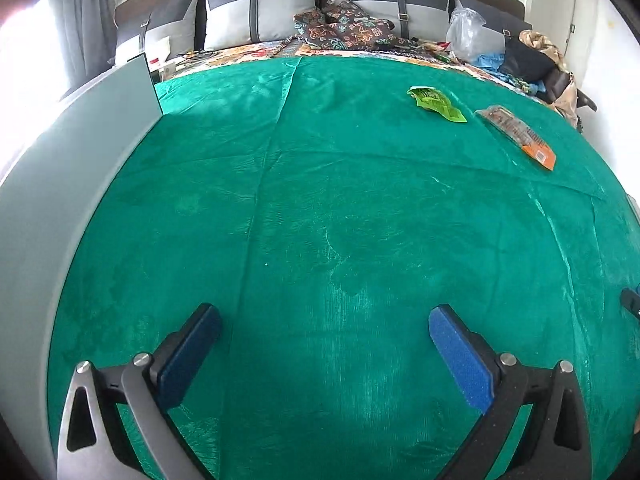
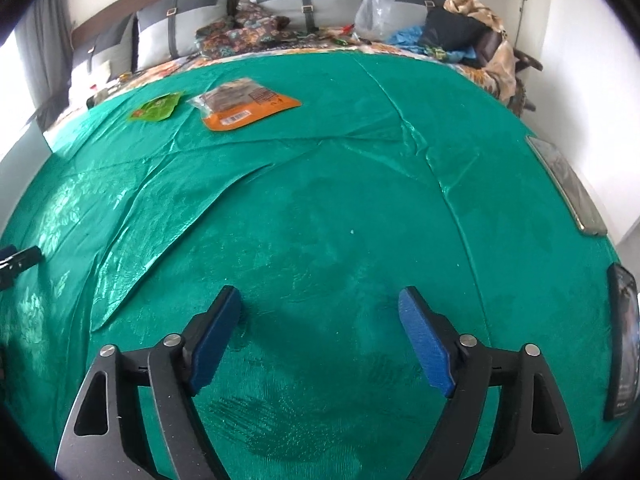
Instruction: Organize snacks
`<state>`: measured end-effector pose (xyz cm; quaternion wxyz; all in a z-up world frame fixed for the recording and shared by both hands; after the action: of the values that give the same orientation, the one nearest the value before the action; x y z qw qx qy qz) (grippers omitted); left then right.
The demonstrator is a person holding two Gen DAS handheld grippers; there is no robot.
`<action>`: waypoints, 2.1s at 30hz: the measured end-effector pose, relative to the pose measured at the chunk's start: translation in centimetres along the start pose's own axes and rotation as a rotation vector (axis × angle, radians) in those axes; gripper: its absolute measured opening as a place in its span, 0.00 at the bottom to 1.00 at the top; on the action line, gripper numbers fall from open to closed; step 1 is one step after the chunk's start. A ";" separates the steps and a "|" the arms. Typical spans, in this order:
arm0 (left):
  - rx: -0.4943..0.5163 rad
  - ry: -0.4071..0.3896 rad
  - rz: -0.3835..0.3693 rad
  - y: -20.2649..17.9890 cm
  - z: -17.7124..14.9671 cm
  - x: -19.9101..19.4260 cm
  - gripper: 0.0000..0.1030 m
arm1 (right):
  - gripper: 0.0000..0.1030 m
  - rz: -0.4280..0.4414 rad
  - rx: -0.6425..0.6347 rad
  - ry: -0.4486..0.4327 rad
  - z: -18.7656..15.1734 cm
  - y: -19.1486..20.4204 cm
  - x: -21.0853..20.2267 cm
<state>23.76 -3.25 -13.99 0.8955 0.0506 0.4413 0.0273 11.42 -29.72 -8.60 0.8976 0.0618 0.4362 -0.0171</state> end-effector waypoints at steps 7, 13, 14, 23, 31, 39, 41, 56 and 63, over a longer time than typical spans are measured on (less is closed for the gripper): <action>0.001 0.000 -0.002 0.1 -0.1 -0.4 1.00 | 0.84 0.000 0.004 0.003 -0.1 0.0 0.0; 0.000 0.001 -0.002 0.1 0.0 -0.4 1.00 | 0.86 0.003 0.004 0.004 -0.1 0.1 0.1; 0.000 0.001 -0.002 0.1 0.0 -0.4 1.00 | 0.86 0.003 0.004 0.005 0.0 0.1 0.1; 0.003 0.009 -0.001 0.0 0.0 -0.4 1.00 | 0.87 0.004 0.004 0.006 0.0 0.1 0.1; 0.003 0.010 -0.001 0.0 0.0 -0.4 1.00 | 0.87 0.005 0.004 0.006 0.0 0.1 0.0; 0.005 0.015 0.002 0.0 0.1 -0.6 1.00 | 0.88 0.006 0.005 0.006 0.0 0.1 0.0; 0.006 0.016 0.002 0.0 0.2 -0.6 1.00 | 0.88 0.006 0.004 0.006 0.0 0.1 0.0; 0.107 0.134 -0.275 -9.2 18.3 3.4 1.00 | 0.88 0.007 0.004 0.007 0.0 0.1 -0.1; 0.047 0.258 -0.219 -14.0 22.4 11.7 0.99 | 0.88 0.007 0.004 0.007 0.0 0.1 -0.1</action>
<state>48.70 -17.53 -11.25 0.8275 0.0195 0.5561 -0.0743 11.37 -29.62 -8.55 0.8959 0.0655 0.4391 -0.0145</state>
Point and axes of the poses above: each gripper's, at about its wrist camera, not at the fingertips, and x roughly the way its jaws point, y to its left, z to its top, the point moved 8 cm from there along x, roughly the way its jaws point, and after that the axes turned 9 degrees about z, right-handed, at the moved point
